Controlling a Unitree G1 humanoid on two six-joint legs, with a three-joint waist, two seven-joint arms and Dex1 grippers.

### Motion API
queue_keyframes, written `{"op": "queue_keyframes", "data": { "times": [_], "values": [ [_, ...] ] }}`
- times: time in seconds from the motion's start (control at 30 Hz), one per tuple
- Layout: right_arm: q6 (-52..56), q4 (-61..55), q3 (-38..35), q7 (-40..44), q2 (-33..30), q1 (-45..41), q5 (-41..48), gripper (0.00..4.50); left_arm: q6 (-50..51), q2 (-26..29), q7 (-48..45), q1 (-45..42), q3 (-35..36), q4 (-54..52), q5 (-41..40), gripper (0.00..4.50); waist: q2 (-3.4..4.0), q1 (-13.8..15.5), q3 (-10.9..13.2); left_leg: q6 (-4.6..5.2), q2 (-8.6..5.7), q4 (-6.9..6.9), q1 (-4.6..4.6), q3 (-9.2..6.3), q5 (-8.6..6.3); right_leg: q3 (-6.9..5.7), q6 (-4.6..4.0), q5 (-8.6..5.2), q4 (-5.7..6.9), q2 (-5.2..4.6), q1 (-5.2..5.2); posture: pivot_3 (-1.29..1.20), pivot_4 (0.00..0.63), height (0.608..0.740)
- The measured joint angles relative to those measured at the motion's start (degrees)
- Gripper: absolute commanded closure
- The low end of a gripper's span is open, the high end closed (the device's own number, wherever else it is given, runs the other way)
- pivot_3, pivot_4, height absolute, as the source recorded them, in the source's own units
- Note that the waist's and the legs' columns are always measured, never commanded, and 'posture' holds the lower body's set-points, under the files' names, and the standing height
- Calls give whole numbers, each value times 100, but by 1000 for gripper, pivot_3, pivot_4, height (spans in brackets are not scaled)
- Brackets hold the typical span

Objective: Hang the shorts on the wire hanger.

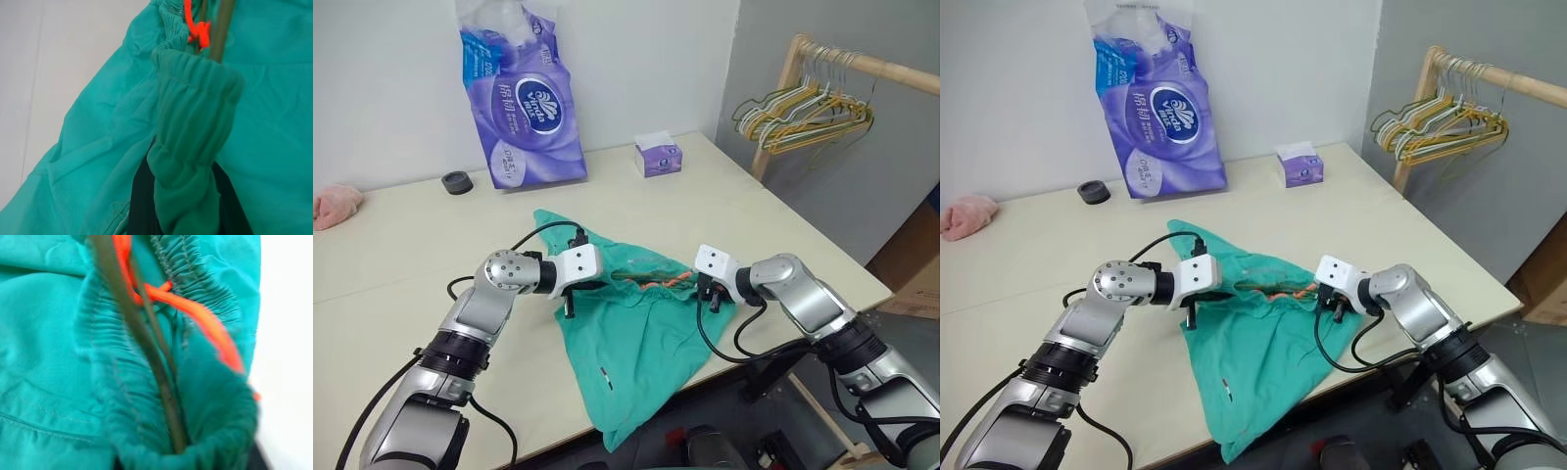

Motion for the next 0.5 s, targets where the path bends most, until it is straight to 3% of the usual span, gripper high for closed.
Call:
{"op": "queue_keyframes", "data": {
  "times": [0.03, 0.13, 0.37, 0.47, 0.5],
  "values": [
    [1, -85, 0, 34, -4, 29, 0, 4458, -3, 33, -11, 0, 34, -2, -2, 4500, 0, -3, 0, 0, 0, 0, 0, 0, 0, 0, 0, 0, 0, 0, 0, -226, 0, 740],
    [23, -265, -2, 88, -58, 70, -44, 4500, 25, 51, -99, 0, 65, -43, -43, 3840, 1, 2, -1, 0, -2, 0, 0, 1, 0, 1, 0, 0, 0, -1, 0, -228, 0, 740],
    [224, -625, -170, 98, -135, 193, -34, 4500, 249, -172, -118, -7, 247, -84, -550, 1757, 1, -7, -1, 0, 0, 1, -1, -1, 0, 0, 0, 0, 0, -1, -1, -240, 0, 740],
    [259, -844, -311, 98, -196, 222, -15, 4500, 553, -124, -241, -85, 493, -12, -907, 1757, 1, -25, -1, 0, 1, 0, -1, -1, 0, 0, 0, 0, 0, 0, -2, -244, 0, 740],
    [288, -911, -366, 98, -218, 252, 19, 4500, 650, -41, -307, -127, 601, 88, -1021, 1569, 1, -36, -1, 0, 1, 0, -1, -1, 0, 0, 0, 0, 1, 0, -2, -245, 0, 740]
  ]
}}
